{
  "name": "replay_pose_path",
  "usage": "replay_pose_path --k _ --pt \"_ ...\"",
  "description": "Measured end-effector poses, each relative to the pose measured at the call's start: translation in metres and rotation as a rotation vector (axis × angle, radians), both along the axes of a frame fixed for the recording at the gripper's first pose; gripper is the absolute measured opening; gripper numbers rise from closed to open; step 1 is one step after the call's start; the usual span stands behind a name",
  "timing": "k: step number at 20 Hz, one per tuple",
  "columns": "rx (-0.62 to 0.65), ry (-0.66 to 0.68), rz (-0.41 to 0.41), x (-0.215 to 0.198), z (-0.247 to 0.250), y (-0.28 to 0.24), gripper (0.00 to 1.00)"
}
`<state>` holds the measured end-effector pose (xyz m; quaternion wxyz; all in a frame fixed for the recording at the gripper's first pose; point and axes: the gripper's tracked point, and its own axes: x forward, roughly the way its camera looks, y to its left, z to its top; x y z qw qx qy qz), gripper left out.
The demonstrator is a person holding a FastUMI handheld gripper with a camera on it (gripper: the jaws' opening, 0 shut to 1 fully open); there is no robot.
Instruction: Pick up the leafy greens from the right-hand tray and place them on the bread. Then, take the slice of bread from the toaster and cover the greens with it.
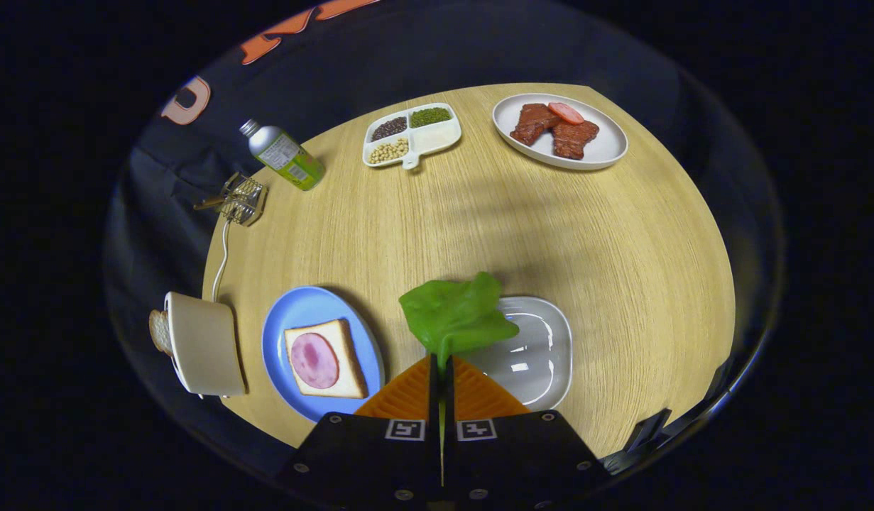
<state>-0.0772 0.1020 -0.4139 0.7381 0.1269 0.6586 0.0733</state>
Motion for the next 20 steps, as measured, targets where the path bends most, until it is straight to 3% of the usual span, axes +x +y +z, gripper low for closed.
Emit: replay_pose_path --k 9,20 --pt "0.098 -0.038 0.061 0.002 0.039 0.049 0.02" --pt "0.193 -0.047 0.172 -0.009 0.051 0.128 0.02"
